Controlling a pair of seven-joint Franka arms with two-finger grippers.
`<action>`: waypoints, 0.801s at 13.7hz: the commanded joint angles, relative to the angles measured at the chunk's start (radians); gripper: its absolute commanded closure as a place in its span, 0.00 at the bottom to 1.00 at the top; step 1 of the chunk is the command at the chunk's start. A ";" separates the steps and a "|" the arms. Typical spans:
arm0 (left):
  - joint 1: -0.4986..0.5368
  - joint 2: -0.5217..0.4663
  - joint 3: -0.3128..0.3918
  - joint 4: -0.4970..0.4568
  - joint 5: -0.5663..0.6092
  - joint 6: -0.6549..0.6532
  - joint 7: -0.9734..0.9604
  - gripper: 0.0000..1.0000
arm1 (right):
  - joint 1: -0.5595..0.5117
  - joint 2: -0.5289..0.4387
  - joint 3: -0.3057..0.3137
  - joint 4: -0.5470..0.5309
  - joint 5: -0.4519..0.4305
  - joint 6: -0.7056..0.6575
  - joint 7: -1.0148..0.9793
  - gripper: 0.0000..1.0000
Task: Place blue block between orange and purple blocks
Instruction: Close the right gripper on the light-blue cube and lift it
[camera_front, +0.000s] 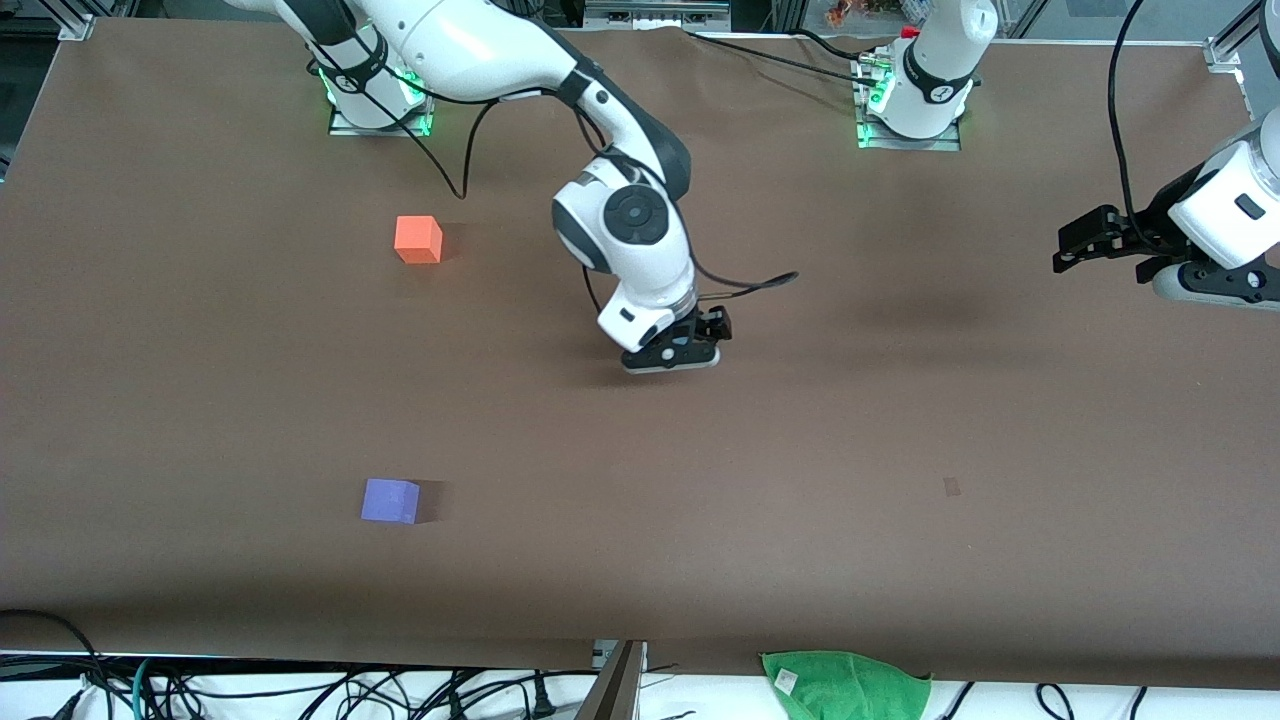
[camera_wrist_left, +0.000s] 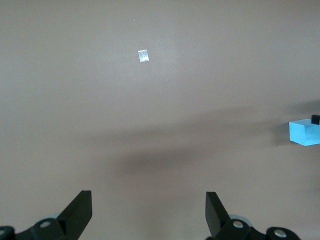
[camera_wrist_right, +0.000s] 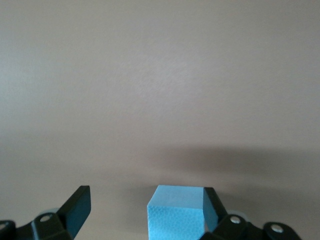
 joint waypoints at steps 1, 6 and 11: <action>-0.008 -0.021 0.002 -0.008 0.029 -0.005 0.019 0.00 | -0.006 -0.007 -0.009 -0.012 -0.031 0.009 -0.032 0.01; -0.010 -0.021 -0.049 0.002 0.027 -0.014 0.018 0.00 | -0.004 -0.029 -0.009 -0.106 -0.036 0.005 -0.086 0.01; 0.000 -0.021 -0.041 0.002 0.018 -0.043 0.021 0.00 | 0.019 -0.032 -0.006 -0.136 -0.039 0.011 -0.081 0.01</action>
